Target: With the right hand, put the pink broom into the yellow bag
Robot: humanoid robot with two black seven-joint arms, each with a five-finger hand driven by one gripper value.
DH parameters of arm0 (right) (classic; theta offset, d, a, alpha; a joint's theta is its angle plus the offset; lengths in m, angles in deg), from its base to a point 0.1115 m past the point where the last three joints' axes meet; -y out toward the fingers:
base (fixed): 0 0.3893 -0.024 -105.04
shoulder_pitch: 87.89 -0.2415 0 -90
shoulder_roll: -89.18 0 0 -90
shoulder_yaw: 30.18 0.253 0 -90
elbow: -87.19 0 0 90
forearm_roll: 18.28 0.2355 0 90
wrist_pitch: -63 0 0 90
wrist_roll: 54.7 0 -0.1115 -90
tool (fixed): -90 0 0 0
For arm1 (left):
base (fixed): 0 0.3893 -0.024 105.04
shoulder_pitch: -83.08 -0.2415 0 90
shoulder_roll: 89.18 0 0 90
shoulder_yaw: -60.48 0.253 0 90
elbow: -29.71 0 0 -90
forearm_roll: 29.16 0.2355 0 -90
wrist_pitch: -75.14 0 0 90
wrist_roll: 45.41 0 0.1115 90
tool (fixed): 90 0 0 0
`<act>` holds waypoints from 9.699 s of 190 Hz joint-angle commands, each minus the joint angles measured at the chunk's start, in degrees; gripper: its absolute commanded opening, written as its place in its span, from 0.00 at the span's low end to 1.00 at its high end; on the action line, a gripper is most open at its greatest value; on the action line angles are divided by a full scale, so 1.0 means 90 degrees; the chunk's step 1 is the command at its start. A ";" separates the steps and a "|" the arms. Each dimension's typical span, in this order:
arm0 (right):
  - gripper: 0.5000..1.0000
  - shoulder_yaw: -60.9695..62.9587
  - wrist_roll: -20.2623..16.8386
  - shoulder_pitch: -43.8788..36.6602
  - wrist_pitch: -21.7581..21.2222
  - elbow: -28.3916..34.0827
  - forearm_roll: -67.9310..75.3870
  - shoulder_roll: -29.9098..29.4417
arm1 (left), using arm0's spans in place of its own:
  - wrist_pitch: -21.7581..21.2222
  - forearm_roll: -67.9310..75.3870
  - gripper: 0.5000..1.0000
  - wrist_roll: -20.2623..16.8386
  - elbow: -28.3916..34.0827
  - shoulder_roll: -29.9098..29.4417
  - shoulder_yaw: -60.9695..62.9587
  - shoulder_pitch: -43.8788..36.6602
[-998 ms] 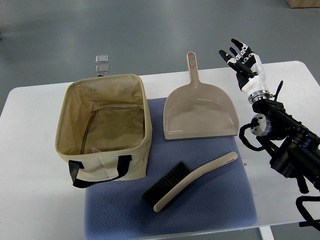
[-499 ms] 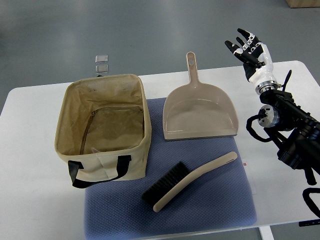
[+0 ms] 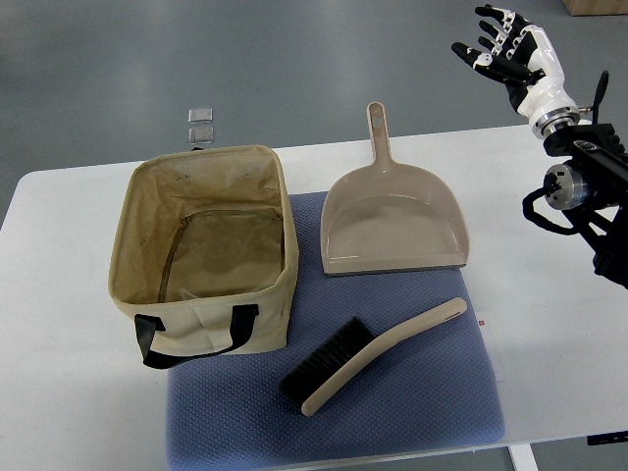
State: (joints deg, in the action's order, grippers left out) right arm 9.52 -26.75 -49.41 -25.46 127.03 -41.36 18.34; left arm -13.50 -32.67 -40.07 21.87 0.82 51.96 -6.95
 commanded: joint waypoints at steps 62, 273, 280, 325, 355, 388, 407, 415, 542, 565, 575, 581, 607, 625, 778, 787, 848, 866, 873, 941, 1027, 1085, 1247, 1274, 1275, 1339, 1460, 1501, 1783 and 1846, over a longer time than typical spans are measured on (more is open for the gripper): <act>0.86 -0.1168 -0.0009 -0.0906 -0.0356 0.0154 -0.1293 0.0653 | 0.0005 0.0000 1.00 0.0002 0.0002 0.0000 0.0000 0.0003; 0.86 -0.2252 0.0078 -0.1385 -0.2495 0.4060 -0.8129 0.2031 | 0.0004 0.0000 1.00 -0.0008 0.0002 0.0000 0.0000 -0.0006; 0.86 -0.2281 0.0069 -0.1375 -0.2514 0.4148 -0.8139 0.2021 | -0.0005 0.0000 1.00 0.0002 0.0002 0.0000 0.0000 -0.0006; 0.86 -0.2604 0.0000 -0.1063 -0.2456 0.4344 -0.8325 0.1982 | -0.0005 0.0000 1.00 0.0002 0.0002 0.0000 0.0000 -0.0006; 0.86 -0.2594 0.0000 -0.0741 -0.2368 0.4344 -0.8325 0.2031 | -0.0005 0.0000 1.00 0.0002 0.0002 0.0000 0.0000 0.0003; 0.86 -0.2594 0.0000 -0.0340 -0.2329 0.4344 -0.8305 0.2109 | -0.0005 0.0000 1.00 0.0002 0.0002 0.0000 0.0000 0.0003; 0.86 -0.2594 0.0000 -0.0154 -0.2299 0.4344 -0.8344 0.2080 | 0.0005 0.0000 1.00 0.0002 0.0002 0.0000 0.0000 0.0003; 0.86 -0.2594 -0.0009 -0.0086 -0.2251 0.4344 -0.8364 0.2070 | 0.0005 0.0000 1.00 0.0002 0.0002 0.0000 0.0000 0.0003; 0.84 -0.2614 -0.0195 0.0724 -0.1167 0.3943 -0.8686 0.1992 | -0.0005 0.0000 1.00 0.0002 0.0002 0.0000 0.0000 -0.0006; 0.83 -0.2623 -0.0195 0.0822 -0.1069 0.3924 -0.8686 0.2001 | 0.0005 0.0000 1.00 0.0002 0.0002 0.0000 0.0000 0.0003; 0.83 -0.2633 -0.0195 0.0861 -0.1059 0.3924 -0.8696 0.2001 | 0.0005 0.0000 1.00 -0.0008 0.0002 0.0000 0.0000 0.0003; 0.83 -0.2623 -0.0195 0.0881 -0.1059 0.3924 -0.8696 0.2001 | 0.0004 0.0000 1.00 0.0002 0.0002 0.0000 0.0000 0.0003; 0.78 -0.2623 -0.0195 0.0920 -0.0981 0.3924 -0.8822 0.1992 | -0.0005 0.0000 1.00 -0.0008 0.0002 0.0000 0.0000 -0.0006; 0.74 -0.2623 -0.0195 0.0969 -0.0962 0.3914 -0.8832 0.1982 | 0.0005 0.0000 1.00 0.0002 0.0002 0.0000 0.0000 -0.0006; 0.51 -0.2633 -0.0283 0.1057 -0.0835 0.3777 -0.8871 0.1982 | -0.0005 0.0000 1.00 -0.0008 0.0002 0.0000 0.0000 0.0003; 0.45 -0.2633 -0.0283 0.1057 -0.0835 0.3777 -0.8871 0.1982 | 0.0005 0.0000 1.00 0.0002 0.0002 0.0000 0.0000 0.0003; 0.21 -0.2633 -0.0234 0.1057 -0.0835 0.3787 -0.8862 0.1982 | -0.0005 0.0000 1.00 0.0002 0.0002 0.0000 0.0000 0.0003; 0.14 -0.2633 -0.0205 0.1057 -0.0835 0.3787 -0.8862 0.1982 | -0.0005 0.0000 1.00 0.0002 0.0002 0.0000 0.0000 0.0003; 0.08 -0.2633 -0.0205 0.1057 -0.0844 0.3787 -0.8862 0.1982 | 0.0004 0.0000 1.00 -0.0007 0.0002 0.0000 0.0000 0.0003; 0.00 -0.2535 -0.0068 0.1018 -0.0776 0.3787 -0.8803 0.2070 | -0.0005 0.0000 1.00 0.0002 0.0002 0.0000 0.0000 0.0003; 0.00 -0.2096 0.0244 0.0705 -0.0698 0.3787 -0.8159 0.2685 | 0.0005 0.0000 1.00 0.0002 0.0002 0.0000 0.0000 -0.0006; 0.00 -0.2086 0.0293 0.0236 -0.0727 0.3787 -0.7309 0.3144 | -0.0005 0.0000 1.00 0.0002 0.0002 0.0000 0.0000 0.0003; 0.00 -0.0817 0.0147 -0.1385 -0.2016 0.3006 -0.6381 0.2949 | 0.0005 0.0000 1.00 -0.0008 0.0002 0.0000 0.0000 -0.0006; 0.00 -0.0846 0.0117 -0.1502 -0.2036 0.2742 -0.6440 0.2432 | -0.0005 0.0000 1.00 -0.0007 0.0002 0.0000 0.0000 0.0003; 0.00 -0.0846 0.0117 -0.1502 -0.2036 0.2742 -0.6440 0.2431 | -0.0005 0.0000 1.00 -0.0008 0.0002 0.0000 0.0000 0.0003; 0.00 -0.0934 0.0039 -0.1717 -0.2046 0.1961 -0.6635 0.1230 | -0.0005 0.0000 1.00 0.0002 0.0002 0.0000 0.0000 -0.0006; 0.00 -0.1891 -0.0332 -0.1414 -0.0962 0.0945 -0.7241 -0.0596 | 0.0005 0.0000 1.00 0.0002 0.0002 0.0000 0.0000 -0.0006; 0.00 -0.2037 -0.0322 -0.1473 -0.0737 0.0886 -0.7280 -0.0713 | -0.0005 0.0000 1.00 0.0002 0.0002 0.0000 0.0000 -0.0152; 0.72 0.0452 -0.0224 0.0294 -0.0229 0.0916 -0.4117 -0.0733 | -0.0005 0.0000 1.00 0.0002 -0.0018 0.0000 0.0000 -0.0143; 0.79 0.0951 -0.0215 0.1047 -0.0083 0.0672 -0.2006 -0.0967 | -0.0005 0.0000 1.00 0.0002 -0.0008 0.0000 0.0010 -0.0143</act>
State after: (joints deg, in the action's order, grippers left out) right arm 17.85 -28.70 -41.33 -26.61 134.05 -62.58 10.27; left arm -13.49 -32.67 -40.08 21.82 0.82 51.99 -8.24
